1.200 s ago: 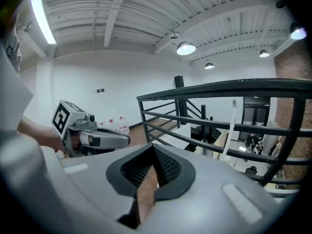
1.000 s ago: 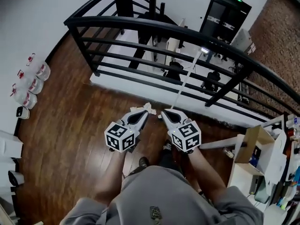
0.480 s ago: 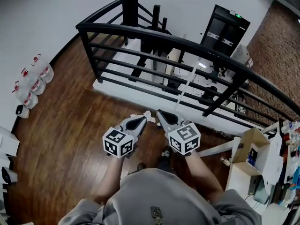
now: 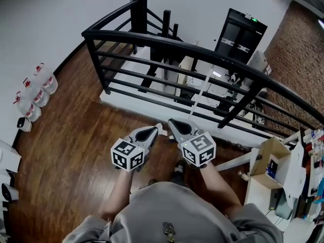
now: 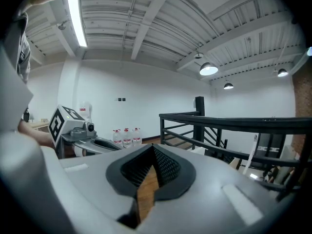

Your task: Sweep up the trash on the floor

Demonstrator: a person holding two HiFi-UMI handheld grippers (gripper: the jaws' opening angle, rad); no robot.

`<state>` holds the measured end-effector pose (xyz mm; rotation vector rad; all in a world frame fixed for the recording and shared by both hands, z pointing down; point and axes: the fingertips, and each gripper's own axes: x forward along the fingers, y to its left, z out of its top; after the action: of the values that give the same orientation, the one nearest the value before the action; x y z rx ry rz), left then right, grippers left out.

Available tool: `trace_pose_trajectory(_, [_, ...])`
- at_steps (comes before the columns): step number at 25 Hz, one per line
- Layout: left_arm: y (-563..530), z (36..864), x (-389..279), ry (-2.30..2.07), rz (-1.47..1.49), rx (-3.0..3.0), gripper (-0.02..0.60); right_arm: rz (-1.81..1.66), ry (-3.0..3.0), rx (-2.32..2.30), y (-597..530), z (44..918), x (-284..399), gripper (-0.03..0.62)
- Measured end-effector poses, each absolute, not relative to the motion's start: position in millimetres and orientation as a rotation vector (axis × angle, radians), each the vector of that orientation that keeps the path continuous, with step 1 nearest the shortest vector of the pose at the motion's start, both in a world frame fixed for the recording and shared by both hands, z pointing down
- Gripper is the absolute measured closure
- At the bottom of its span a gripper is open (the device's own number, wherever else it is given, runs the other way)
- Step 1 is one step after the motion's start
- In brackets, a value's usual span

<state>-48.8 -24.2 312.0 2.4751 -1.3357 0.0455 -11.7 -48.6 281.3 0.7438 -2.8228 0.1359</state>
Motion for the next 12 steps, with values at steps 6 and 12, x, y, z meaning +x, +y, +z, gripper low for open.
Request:
trace_pose_trajectory(6, [-26.0, 308.3, -50.0, -1.329, 0.049, 2.482, 0.577, 0.131, -2.822, 0.742, -49.2, 278.9, -13.0, 0.594])
trace_pose_trajectory(12, [-25.5, 307.2, -51.7, -1.325, 0.05, 2.491, 0.577, 0.119, -2.829, 0.751, -48.9, 276.0, -14.8, 0.594])
